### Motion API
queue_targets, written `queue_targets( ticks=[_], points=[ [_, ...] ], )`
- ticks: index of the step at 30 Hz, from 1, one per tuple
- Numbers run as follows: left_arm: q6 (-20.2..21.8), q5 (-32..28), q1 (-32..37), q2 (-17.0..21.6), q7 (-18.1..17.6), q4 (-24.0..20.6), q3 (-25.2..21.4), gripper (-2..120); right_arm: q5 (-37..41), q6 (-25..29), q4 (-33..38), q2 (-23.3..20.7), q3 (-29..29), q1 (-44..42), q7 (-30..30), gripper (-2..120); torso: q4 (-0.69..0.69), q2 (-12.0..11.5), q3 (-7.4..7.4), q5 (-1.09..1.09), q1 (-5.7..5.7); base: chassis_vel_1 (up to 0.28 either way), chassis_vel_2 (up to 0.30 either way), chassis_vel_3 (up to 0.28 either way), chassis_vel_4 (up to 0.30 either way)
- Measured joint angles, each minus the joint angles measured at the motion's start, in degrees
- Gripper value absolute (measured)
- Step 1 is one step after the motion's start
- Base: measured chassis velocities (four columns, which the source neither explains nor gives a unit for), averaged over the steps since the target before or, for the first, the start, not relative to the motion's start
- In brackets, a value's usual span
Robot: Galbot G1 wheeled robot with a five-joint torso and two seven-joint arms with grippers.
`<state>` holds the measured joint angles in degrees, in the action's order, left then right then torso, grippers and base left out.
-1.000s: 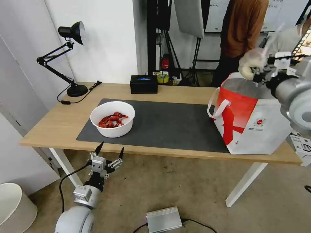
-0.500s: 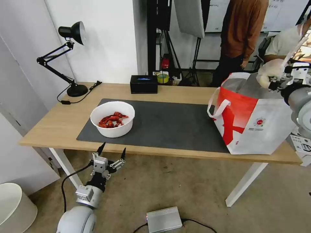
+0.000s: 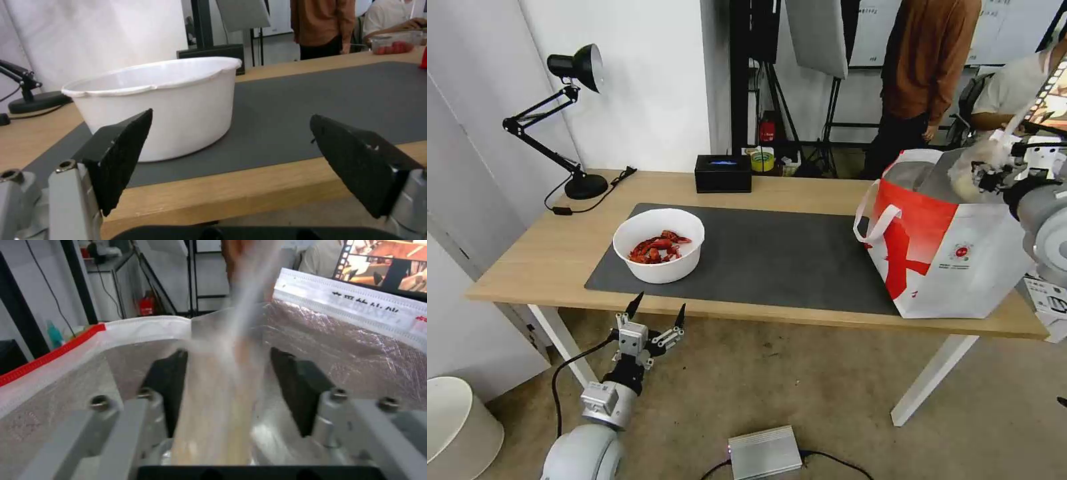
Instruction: Pick up the trash from the table and place it into the takeout bag.
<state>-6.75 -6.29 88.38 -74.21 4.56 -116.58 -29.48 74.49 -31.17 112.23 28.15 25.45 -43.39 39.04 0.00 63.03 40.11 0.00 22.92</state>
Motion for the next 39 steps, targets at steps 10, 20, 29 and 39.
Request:
queue_targets(
  ticks=[10,20,29,39],
  points=[
    [0.0,-0.2,0.3,0.3,0.0,-0.5,-0.5,91,-1.4,1.3,0.7,0.1,0.3,-0.2,-1.5,89,0.0,0.0,0.0,0.0,0.0,0.0,0.0,0.0,0.0],
    [0.1,-0.4,1.1,0.4,-0.2,-1.6,-1.7,91,-13.2,14.1,4.3,1.5,-0.9,-3.7,-12.0,100,0.0,0.0,0.0,-0.01,0.0,0.0,0.0,0.0,0.0],
    [0.2,-1.4,1.0,0.9,-0.3,-2.0,-2.6,91,-20.5,22.0,7.7,6.4,-3.8,-9.1,-16.8,100,0.0,0.0,0.0,0.0,0.0,0.0,0.0,0.0,0.0],
    [0.5,-1.9,0.3,0.8,-0.5,-2.0,-2.8,91,-31.1,30.2,7.3,12.0,-8.1,-13.0,-19.5,100,-0.01,0.0,0.0,0.0,0.0,0.0,0.0,0.0,0.0]
  ],
)
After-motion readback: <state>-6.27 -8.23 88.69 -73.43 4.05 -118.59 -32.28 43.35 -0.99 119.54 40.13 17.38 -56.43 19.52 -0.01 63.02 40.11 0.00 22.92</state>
